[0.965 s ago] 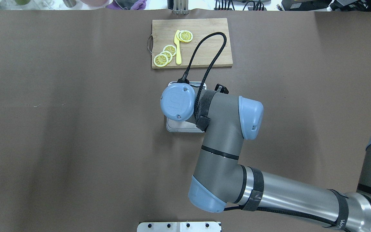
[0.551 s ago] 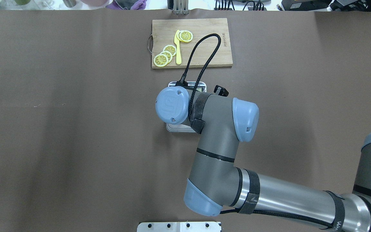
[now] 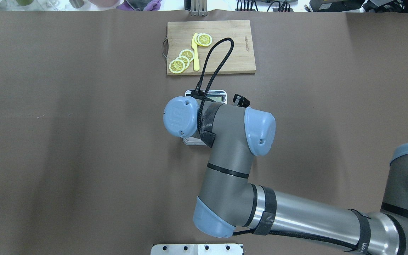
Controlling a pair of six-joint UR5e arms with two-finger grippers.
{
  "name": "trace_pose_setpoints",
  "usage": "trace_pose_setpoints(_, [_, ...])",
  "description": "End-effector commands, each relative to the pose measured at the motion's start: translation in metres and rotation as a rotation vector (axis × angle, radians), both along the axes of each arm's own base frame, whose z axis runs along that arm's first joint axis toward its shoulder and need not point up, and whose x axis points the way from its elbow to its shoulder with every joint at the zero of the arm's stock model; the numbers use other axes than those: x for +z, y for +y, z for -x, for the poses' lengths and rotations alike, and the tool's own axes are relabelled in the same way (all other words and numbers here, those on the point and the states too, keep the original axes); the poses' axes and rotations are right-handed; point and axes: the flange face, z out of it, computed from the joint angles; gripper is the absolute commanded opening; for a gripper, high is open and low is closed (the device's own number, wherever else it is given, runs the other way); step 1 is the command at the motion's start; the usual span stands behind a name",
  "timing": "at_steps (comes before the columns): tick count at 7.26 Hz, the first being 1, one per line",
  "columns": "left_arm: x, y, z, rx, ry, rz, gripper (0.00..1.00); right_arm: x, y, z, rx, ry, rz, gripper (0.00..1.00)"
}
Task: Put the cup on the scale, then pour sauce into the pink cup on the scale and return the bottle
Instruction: 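Tilt the bottle with the right gripper, spout into the pink cup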
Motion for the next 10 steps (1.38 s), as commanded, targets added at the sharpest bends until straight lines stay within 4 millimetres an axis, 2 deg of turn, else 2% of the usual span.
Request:
trace_pose_setpoints(1, [-0.001,-0.004,0.0,0.0,-0.001,-0.004,0.99,-0.006,-0.004,0.012,-0.001,0.025,0.006,0.31])
trace_pose_setpoints(6, [-0.007,-0.007,0.002,-0.003,-0.002,-0.016,0.98,-0.013,-0.002,0.012,0.0,0.121,0.014,0.31])
trace_pose_setpoints(10, [-0.011,-0.01,0.002,-0.004,-0.004,-0.024,0.99,-0.019,-0.001,0.027,-0.009,0.19,0.027,0.31])
